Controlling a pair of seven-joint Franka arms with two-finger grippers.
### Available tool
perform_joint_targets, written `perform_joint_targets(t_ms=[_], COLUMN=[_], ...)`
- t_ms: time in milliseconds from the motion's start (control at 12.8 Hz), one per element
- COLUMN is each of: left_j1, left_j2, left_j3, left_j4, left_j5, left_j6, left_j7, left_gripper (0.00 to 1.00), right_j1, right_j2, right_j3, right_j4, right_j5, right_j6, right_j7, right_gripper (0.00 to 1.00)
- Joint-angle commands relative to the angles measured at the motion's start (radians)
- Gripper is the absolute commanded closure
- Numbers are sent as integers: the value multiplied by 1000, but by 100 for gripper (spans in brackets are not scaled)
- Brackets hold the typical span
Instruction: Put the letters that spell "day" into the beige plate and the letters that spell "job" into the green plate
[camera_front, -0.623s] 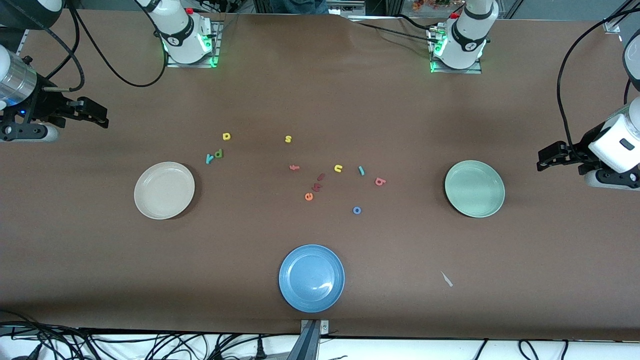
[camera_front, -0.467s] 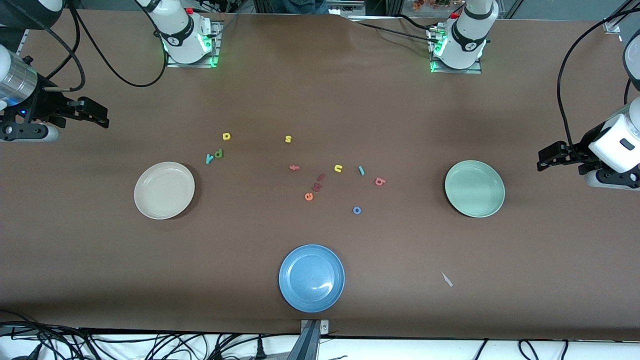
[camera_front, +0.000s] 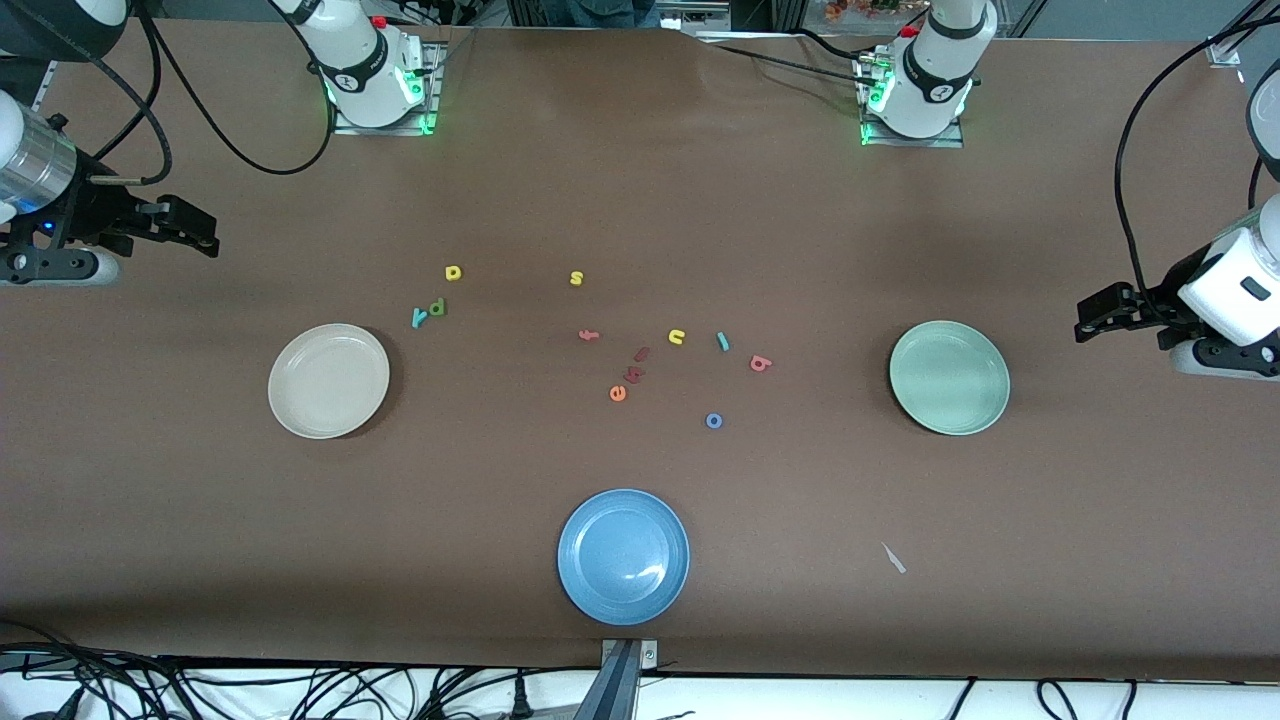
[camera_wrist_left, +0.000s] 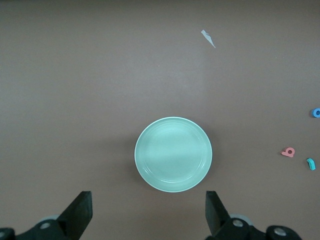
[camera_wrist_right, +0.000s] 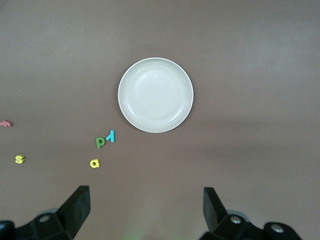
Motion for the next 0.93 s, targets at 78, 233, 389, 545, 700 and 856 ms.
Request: perform_joint_targets(t_ms=[78, 233, 389, 545, 700, 856], left_j1=[5, 5, 5, 5, 5, 5], left_j2=[1, 4, 6, 8, 8, 8], left_j3=[-1, -1, -1, -1, -1, -1], left_j4=[13, 13, 13, 13, 13, 13], left_j5=[-19, -19, -19, -19, -19, -19], left_j6=[-5, -5, -5, -5, -5, -5], left_j7=[5, 5, 5, 5, 5, 5], left_gripper=[1, 0, 0, 0, 0, 0], right_j1=[11, 11, 11, 11, 11, 11], right_j2=[23, 20, 20, 20, 20, 20], right_j3=[1, 1, 1, 1, 1, 1], right_j4=[27, 26, 24, 21, 18, 18], right_j5=[18, 19, 19, 19, 19, 19], right_j6=[-15, -17, -17, -17, -17, -17], right_j7=[-13, -13, -13, -15, -15, -19], right_gripper=[0, 0, 0, 0, 0, 0])
